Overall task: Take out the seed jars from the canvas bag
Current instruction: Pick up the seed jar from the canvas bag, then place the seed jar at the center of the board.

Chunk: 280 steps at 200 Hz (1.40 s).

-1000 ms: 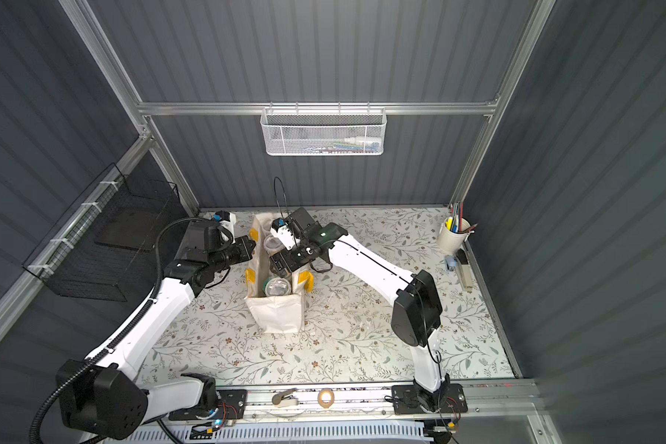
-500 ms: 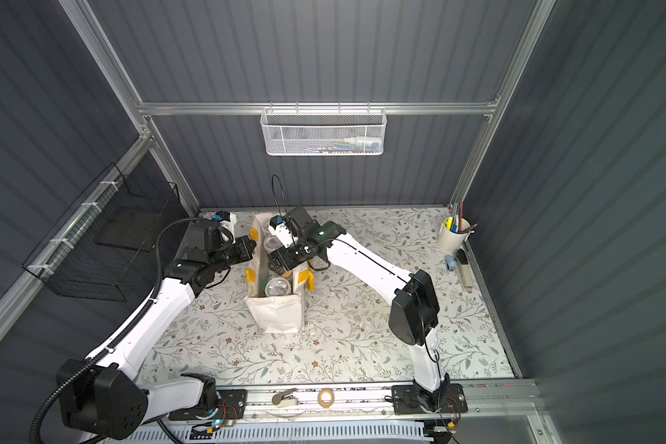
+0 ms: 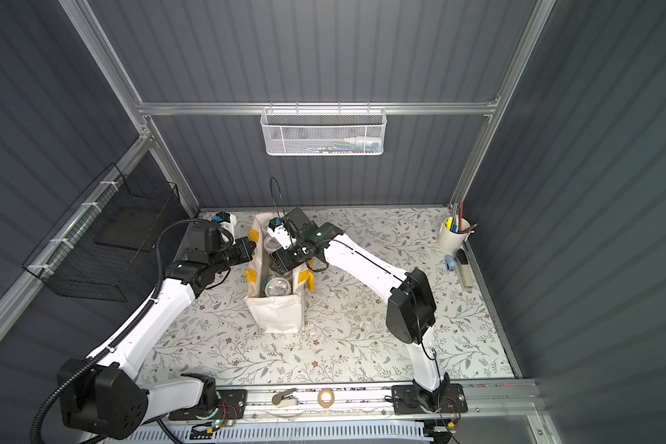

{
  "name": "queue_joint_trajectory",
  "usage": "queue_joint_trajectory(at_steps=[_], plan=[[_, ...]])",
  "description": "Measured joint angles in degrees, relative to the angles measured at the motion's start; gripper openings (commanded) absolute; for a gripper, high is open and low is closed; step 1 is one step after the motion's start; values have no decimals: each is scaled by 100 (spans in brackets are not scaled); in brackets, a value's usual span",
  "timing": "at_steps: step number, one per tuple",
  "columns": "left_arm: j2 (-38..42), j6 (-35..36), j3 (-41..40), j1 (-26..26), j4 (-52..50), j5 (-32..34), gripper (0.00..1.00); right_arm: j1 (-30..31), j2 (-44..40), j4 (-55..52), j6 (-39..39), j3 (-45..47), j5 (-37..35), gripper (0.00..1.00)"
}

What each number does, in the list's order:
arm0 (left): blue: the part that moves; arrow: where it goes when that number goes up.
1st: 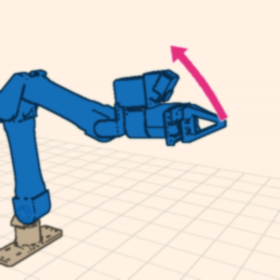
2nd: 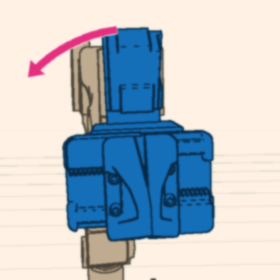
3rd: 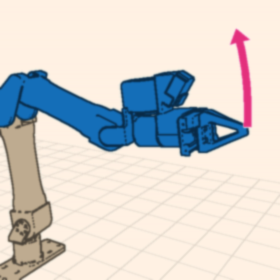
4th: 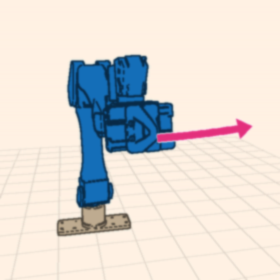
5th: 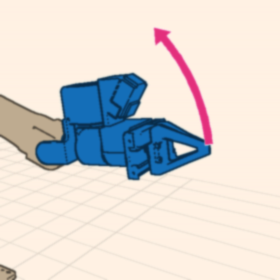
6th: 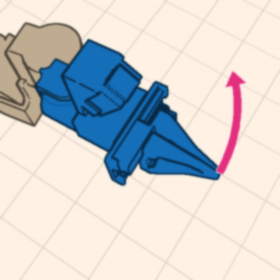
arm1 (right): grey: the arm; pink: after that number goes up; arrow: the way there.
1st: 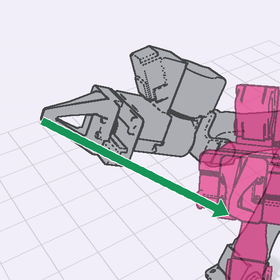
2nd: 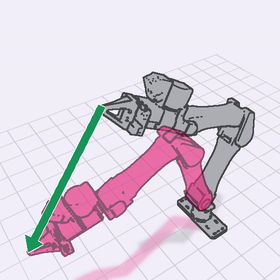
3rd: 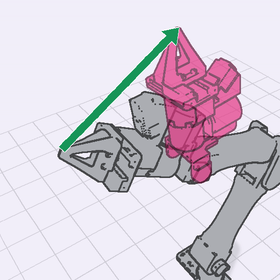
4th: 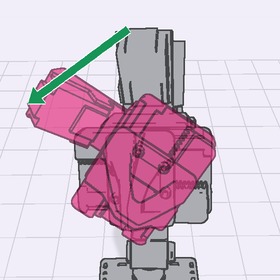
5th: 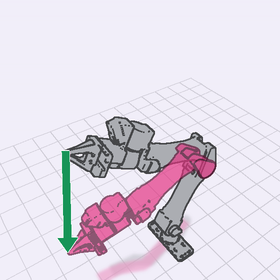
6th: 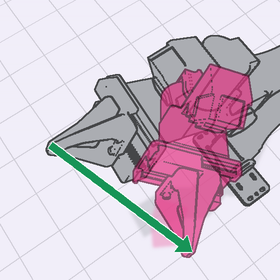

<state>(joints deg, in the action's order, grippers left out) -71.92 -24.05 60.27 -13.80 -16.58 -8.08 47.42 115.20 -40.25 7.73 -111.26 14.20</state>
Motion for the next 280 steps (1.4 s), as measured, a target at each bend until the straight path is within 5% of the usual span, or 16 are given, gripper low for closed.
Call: queue_joint_trajectory(at_steps=[76, 143, 192, 280], plan=[[0, 4, -2, 0, -33, 52, 0, -402, -994, 227, 129, 363, 339, 73], [2, 4, -2, 0, -39, 57, 0, -1460, -1746, 671, 120, 1119, 103, 74], [2, 26, -2, 0, -66, 96, 0, -2068, -826, 901, 87, 1261, -452, 74], [2, 26, -2, 0, -83, 98, 0, -2227, 1029, 1233, 133, 737, -1180, 77]])
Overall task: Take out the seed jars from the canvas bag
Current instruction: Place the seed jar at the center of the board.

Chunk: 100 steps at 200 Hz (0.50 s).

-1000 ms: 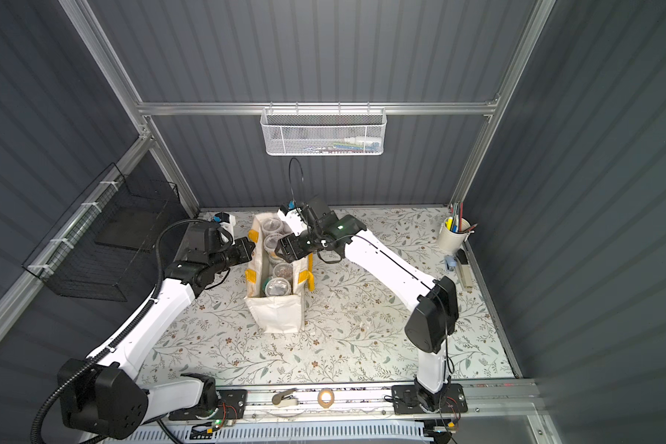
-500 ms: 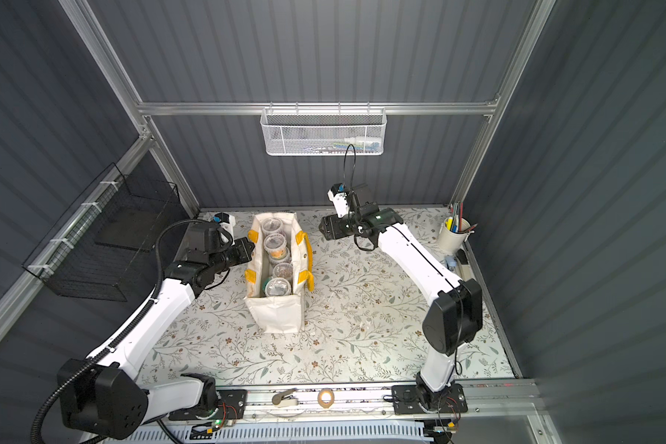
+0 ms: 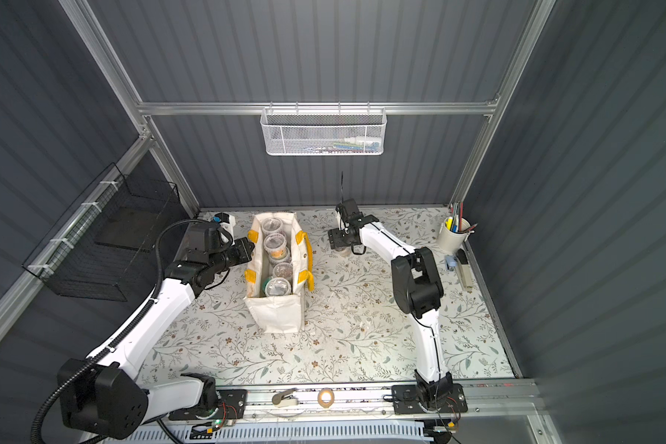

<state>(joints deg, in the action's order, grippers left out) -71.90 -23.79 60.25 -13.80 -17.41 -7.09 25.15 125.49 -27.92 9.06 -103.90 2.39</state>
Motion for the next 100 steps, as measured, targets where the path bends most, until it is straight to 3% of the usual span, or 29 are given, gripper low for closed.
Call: queue_joint_trajectory(at_steps=[64, 100], plan=[[-2, 0, 0, 0, 2, 0, 0, -37, 39, 249, 144, 90, -90, 86], [-2, 0, 0, 0, 2, -2, 0, -59, -494, 328, 190, 424, -17, 87]])
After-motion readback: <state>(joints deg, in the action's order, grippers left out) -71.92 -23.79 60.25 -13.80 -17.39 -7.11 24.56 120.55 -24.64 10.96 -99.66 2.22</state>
